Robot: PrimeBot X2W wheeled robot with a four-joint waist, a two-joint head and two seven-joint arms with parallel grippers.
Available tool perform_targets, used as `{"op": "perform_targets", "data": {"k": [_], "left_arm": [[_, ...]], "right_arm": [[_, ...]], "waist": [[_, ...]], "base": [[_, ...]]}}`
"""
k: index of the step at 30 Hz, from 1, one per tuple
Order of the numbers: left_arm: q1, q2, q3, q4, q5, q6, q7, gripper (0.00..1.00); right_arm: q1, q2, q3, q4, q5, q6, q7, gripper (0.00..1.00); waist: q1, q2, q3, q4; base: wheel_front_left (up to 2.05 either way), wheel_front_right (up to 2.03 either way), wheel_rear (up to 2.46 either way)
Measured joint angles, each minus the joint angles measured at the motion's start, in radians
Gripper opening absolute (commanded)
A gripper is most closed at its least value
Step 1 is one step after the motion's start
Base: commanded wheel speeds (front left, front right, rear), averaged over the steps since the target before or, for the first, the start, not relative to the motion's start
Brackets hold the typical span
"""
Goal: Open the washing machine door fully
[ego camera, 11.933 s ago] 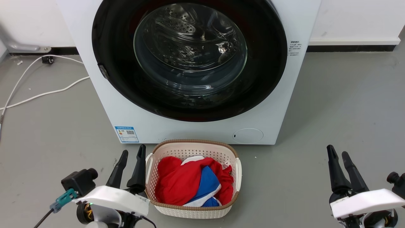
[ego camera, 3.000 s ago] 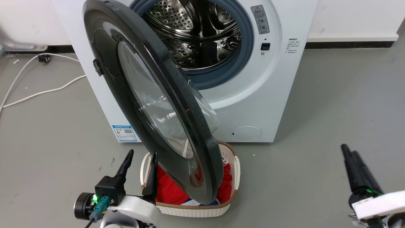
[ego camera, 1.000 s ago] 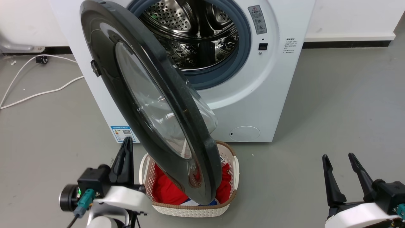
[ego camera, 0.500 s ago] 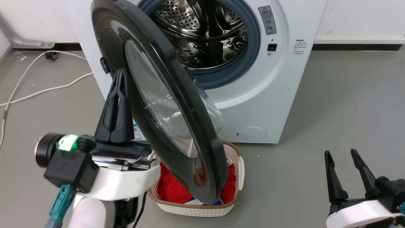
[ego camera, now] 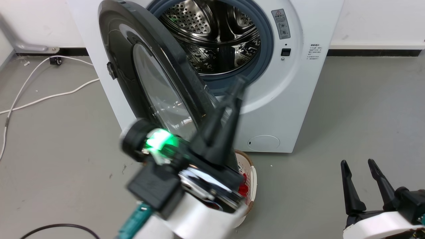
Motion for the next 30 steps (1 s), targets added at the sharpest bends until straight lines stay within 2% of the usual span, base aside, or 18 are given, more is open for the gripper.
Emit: {"op": "perform_targets", "data": {"k": [9, 14, 22, 26, 30], "left_arm": [[0.025, -0.008, -0.224, 0.108, -0.072, -0.026, 0.073, 0.00], [0.070, -0.009, -0.308, 0.213, -0.103, -0.036, 0.105, 0.00], [0.109, -0.010, -0.368, 0.382, -0.145, -0.048, 0.138, 0.00], [0.105, -0.009, -0.368, 0.446, -0.152, -0.041, 0.134, 0.00], [0.088, -0.009, -0.351, 0.492, -0.151, -0.017, 0.119, 0.00]], "right_arm": [[0.019, 0.000, -0.007, 0.005, 0.009, 0.000, 0.006, 1.00], [0.021, 0.000, -0.015, 0.012, 0.016, 0.000, 0.005, 1.00], [0.021, 0.000, -0.017, 0.021, 0.026, 0.000, 0.004, 1.00], [0.020, 0.000, -0.016, 0.027, 0.026, 0.000, 0.004, 1.00], [0.019, 0.000, -0.015, 0.032, 0.029, 0.000, 0.002, 1.00]], "waist": [[0.0000, 0.0000, 0.000, 0.003], [0.0000, 0.0000, 0.003, 0.009], [0.0000, 0.0000, 0.013, 0.013], [0.0000, 0.0000, 0.020, 0.013], [0.0000, 0.0000, 0.028, 0.012]], "base": [[0.00, 0.00, 0.00], [0.00, 0.00, 0.00], [0.00, 0.00, 0.00], [0.00, 0.00, 0.00], [0.00, 0.00, 0.00]]}}
